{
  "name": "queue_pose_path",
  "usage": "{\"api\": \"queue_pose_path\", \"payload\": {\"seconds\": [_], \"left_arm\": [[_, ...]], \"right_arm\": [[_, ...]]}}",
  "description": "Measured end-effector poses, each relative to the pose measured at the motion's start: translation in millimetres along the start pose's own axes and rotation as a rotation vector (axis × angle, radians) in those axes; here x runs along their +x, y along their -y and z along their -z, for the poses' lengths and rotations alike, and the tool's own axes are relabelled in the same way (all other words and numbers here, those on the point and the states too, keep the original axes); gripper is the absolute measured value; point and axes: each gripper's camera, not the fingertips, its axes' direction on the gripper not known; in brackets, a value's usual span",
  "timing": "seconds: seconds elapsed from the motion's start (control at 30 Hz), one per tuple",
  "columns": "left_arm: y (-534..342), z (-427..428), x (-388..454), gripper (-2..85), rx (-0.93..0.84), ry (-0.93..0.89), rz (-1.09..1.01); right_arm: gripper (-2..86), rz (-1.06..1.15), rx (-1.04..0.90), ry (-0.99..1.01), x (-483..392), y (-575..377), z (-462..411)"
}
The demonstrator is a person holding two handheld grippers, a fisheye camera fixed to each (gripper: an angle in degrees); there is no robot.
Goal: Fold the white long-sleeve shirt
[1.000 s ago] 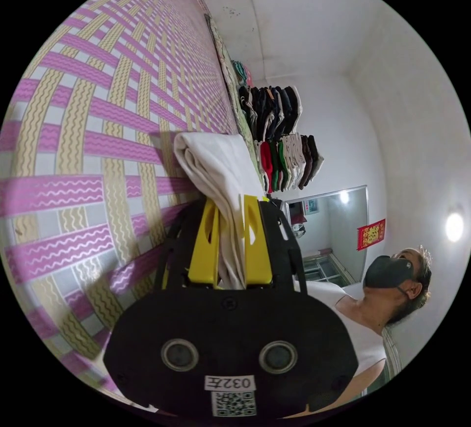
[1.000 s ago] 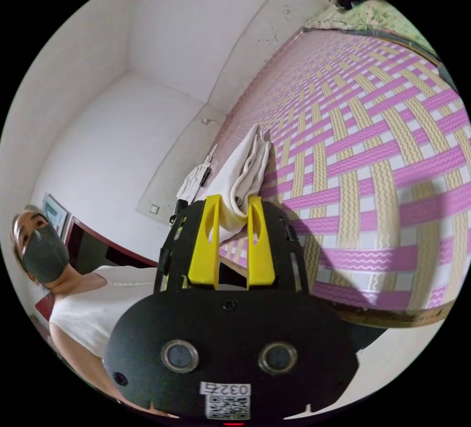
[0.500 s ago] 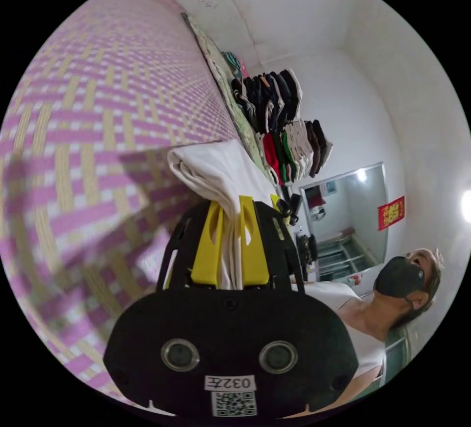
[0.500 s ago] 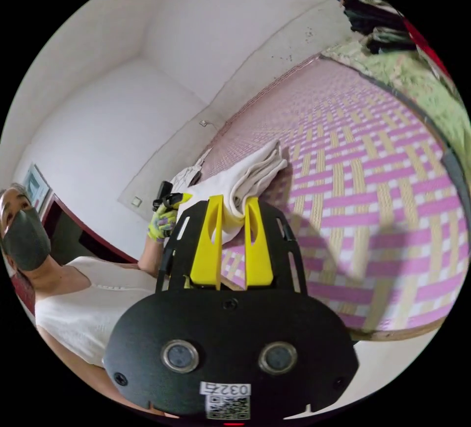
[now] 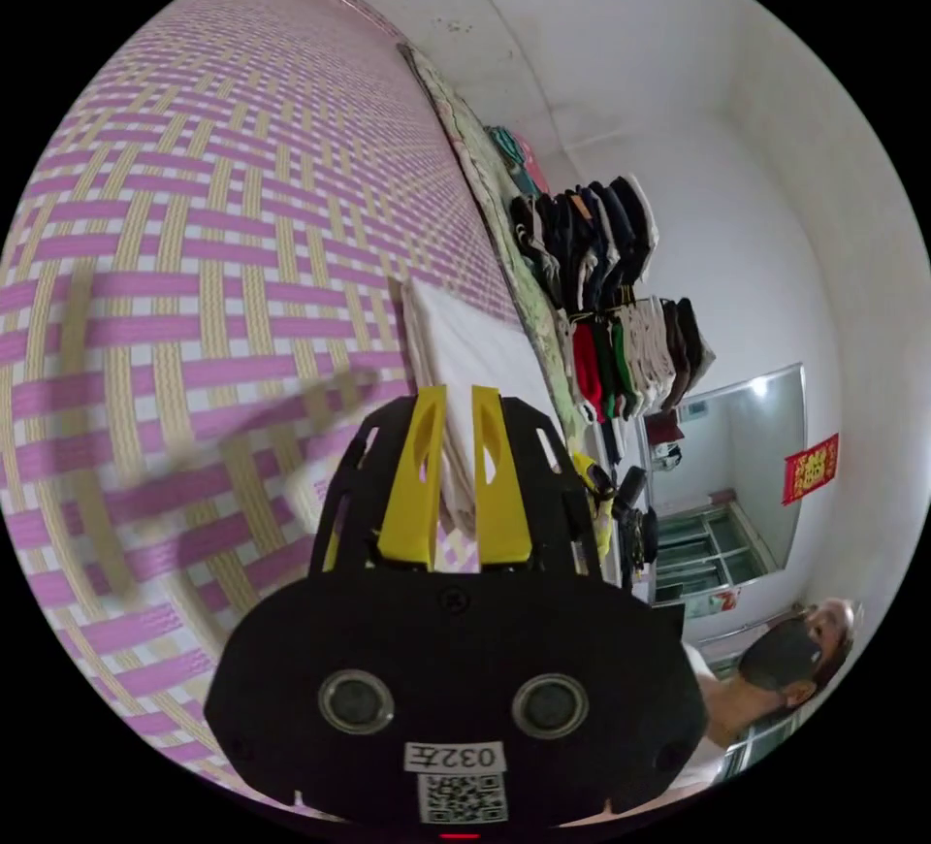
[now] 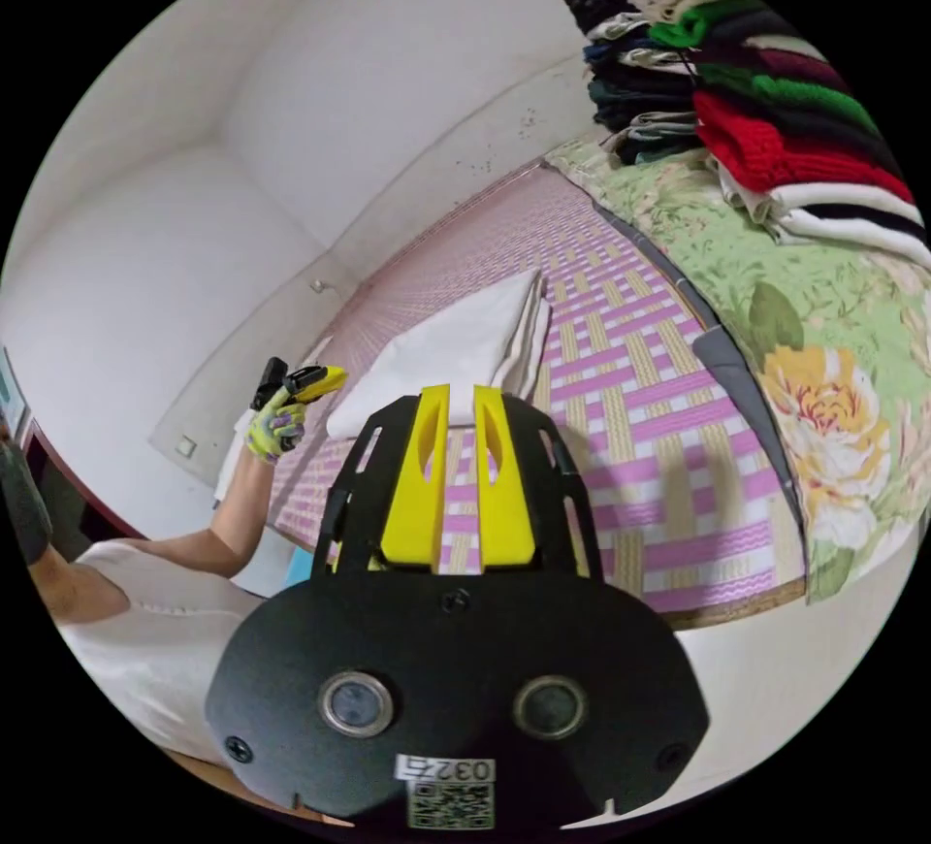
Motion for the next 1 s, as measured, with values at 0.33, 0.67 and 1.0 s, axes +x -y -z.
{"api": "queue_pose_path", "payload": {"seconds": [0.33,0.67,1.0], "left_arm": [[-5.4,-8.1,20.6,11.5,-0.152,-0.051,0.023],[85.1,-34.7,27.2,12.3,-0.178,-0.168,0.134],[168.6,-71.7,38.2,8.5,-0.340,-0.211,0.138]], "right_arm": [[11.3,-0.225,-0.102,0.165,64.4,10.6,15.9],[13.2,-0.234,-0.231,0.242,76.1,46.8,15.7],[11.1,-0.348,-0.211,0.291,102.8,39.3,33.7]]}}
